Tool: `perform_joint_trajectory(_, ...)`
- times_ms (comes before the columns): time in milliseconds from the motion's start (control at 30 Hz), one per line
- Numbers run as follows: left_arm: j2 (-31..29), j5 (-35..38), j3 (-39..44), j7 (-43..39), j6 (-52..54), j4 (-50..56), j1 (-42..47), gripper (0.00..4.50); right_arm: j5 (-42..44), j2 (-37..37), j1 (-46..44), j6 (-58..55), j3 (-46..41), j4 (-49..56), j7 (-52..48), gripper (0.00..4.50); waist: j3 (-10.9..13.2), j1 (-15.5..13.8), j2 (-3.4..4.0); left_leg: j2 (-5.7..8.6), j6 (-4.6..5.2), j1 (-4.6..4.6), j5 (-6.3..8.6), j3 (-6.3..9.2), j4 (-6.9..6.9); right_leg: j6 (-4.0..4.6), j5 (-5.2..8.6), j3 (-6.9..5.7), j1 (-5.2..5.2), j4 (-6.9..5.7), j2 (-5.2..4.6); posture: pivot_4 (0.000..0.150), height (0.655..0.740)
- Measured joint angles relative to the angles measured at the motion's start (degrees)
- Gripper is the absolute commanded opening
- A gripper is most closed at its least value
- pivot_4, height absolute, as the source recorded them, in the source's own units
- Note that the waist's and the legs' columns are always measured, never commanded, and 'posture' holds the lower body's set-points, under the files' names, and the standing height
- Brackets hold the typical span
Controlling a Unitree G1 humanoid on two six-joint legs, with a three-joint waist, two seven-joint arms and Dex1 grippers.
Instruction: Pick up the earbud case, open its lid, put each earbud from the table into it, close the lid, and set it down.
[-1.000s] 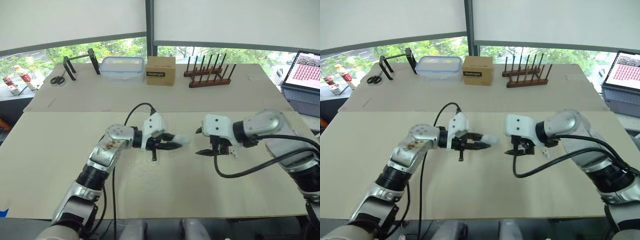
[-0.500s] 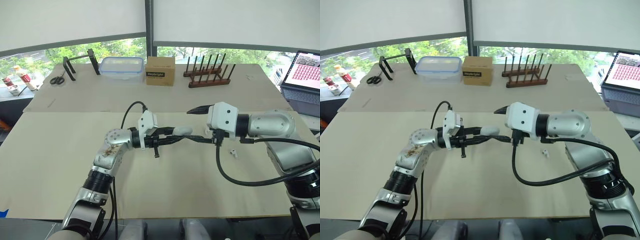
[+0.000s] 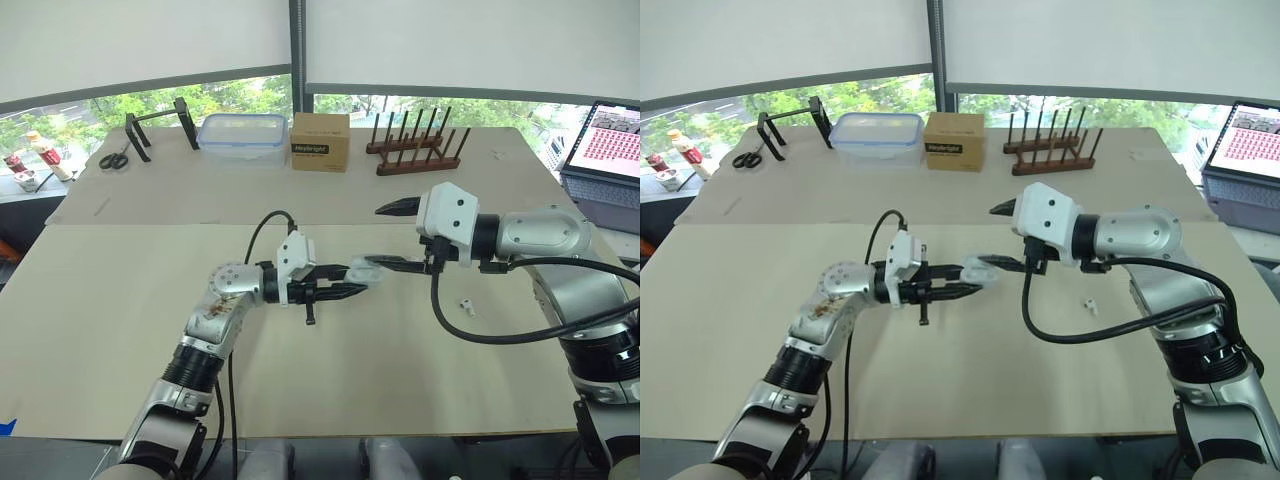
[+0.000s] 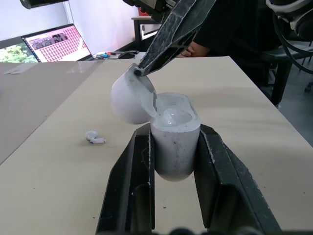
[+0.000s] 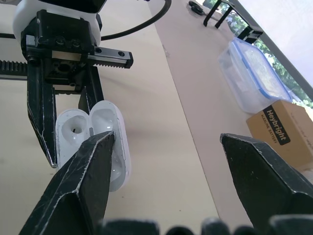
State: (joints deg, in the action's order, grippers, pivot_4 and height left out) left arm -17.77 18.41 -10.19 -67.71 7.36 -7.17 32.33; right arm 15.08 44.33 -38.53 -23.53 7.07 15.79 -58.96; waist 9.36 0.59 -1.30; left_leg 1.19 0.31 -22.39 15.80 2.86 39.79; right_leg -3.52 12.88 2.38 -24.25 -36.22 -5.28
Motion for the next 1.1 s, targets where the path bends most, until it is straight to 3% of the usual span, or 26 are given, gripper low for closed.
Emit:
perform_joint_trajectory(200, 0.25, 0.02, 1.10, 2.47, 0.00, -0.03, -0.75, 0.58, 6.51, 3.32, 2.32, -6.68, -5.43, 4.67, -1.34, 3.82, 0.00, -0.20, 0.00, 0.00, 0.03, 0.02, 0.02, 0.01, 0.00, 0.00, 0.00, 0.00, 0.04, 0.02, 0.00, 0.150, 0.7400)
perform_joint_trajectory(367, -0.02, 0.13, 5.07, 7.86, 0.33, -0.06, -1.93, 0.58, 5.74, 4.83, 15.55, -7.26, -10.76, 7.38, 3.55, 3.82, 0.00, -0.61, 0.00, -0.01, 0.03, 0.02, 0.02, -0.03, 0.00, 0.00, 0.00, 0.03, 0.01, -0.02, 0.00, 0.150, 0.7400)
perform_joint_trajectory(667, -2.70, 0.91, 9.74, 11.30, -1.19, 2.61, -6.84, 0.58, -3.64, -6.61, 44.40, -3.68, -23.96, 14.89, 23.59, 3.82, -0.01, -1.42, 0.02, 0.01, 0.02, 0.09, 0.02, -0.03, 0.00, -0.02, -0.01, 0.03, 0.10, -0.04, -0.01, 0.150, 0.7400)
perform_joint_trajectory(733, -3.42, 1.59, 10.39, 11.45, -1.08, 3.81, -8.21, 0.58, -3.66, -10.42, 53.52, -0.80, -29.16, 17.16, 24.94, 3.82, -0.03, -1.61, 0.04, 0.03, 0.04, 0.11, 0.03, -0.01, -0.03, -0.04, -0.02, 0.02, 0.16, -0.02, -0.02, 0.150, 0.7400)
perform_joint_trajectory(800, -3.59, 1.93, 10.45, 11.54, -0.93, 3.96, -8.58, 0.58, -3.43, -11.59, 56.85, -0.08, -30.87, 17.42, 24.98, 3.82, -0.03, -1.24, 0.04, 0.03, 0.04, 0.14, 0.03, -0.07, -0.02, -0.08, -0.05, 0.11, 0.18, -0.02, -0.03, 0.150, 0.7400)
perform_joint_trajectory(900, -3.52, 2.31, 10.11, 11.52, -0.20, 5.27, -8.76, 0.58, -1.33, -15.14, 66.51, 3.23, -34.40, 19.27, 23.31, 4.47, -0.05, -1.21, 0.08, -0.02, 0.06, 0.30, 0.05, -0.05, -0.08, -0.07, -0.04, 0.07, 0.32, 0.02, 0.03, 0.150, 0.7400)
perform_joint_trajectory(1100, -3.95, 3.59, 9.98, 10.99, 1.73, 6.49, -8.86, 0.58, 0.42, -16.72, 73.00, 6.76, -37.60, 18.78, 21.41, 4.50, -0.06, -0.63, 0.10, -0.03, 0.08, 0.42, 0.07, -0.07, -0.10, -0.08, -0.04, 0.11, 0.45, 0.07, 0.03, 0.150, 0.7400)
